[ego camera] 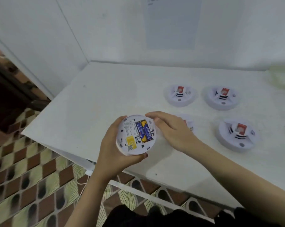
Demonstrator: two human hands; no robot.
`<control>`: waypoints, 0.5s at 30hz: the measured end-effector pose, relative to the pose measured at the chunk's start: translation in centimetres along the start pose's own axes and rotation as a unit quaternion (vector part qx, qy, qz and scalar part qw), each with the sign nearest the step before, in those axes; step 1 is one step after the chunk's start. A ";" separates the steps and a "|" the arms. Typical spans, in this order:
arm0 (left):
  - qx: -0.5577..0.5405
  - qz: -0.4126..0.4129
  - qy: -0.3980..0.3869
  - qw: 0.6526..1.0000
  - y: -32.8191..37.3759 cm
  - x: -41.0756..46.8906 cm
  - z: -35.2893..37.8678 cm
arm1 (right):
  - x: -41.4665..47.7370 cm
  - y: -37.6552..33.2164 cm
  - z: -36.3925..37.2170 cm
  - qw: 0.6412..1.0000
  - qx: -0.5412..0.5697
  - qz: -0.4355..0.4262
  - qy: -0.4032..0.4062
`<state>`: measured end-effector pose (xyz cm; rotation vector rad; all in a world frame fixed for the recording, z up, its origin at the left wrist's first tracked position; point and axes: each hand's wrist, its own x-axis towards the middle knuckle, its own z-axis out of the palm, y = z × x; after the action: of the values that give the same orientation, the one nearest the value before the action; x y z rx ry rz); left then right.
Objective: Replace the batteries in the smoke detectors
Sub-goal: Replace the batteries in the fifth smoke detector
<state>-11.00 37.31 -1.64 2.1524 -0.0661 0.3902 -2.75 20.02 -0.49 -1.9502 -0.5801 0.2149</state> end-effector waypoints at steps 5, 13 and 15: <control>-0.007 -0.046 0.005 0.999 -3.6 -0.8 -3.1 | 3.7 2.1 2.5 0.903 -0.405 -0.071 -0.124; -0.016 -0.098 -0.018 0.995 -7.8 -0.9 -4.9 | 5.7 2.2 3.0 0.867 -0.482 -0.049 -0.121; -0.017 -0.095 -0.031 0.995 -8.2 -0.8 -5.0 | 5.7 2.1 3.1 0.899 -0.431 -0.044 -0.063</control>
<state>-11.45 46.05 -5.77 2.1148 0.0953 0.2107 1.59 24.60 -3.16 -2.7674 -0.9584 0.0137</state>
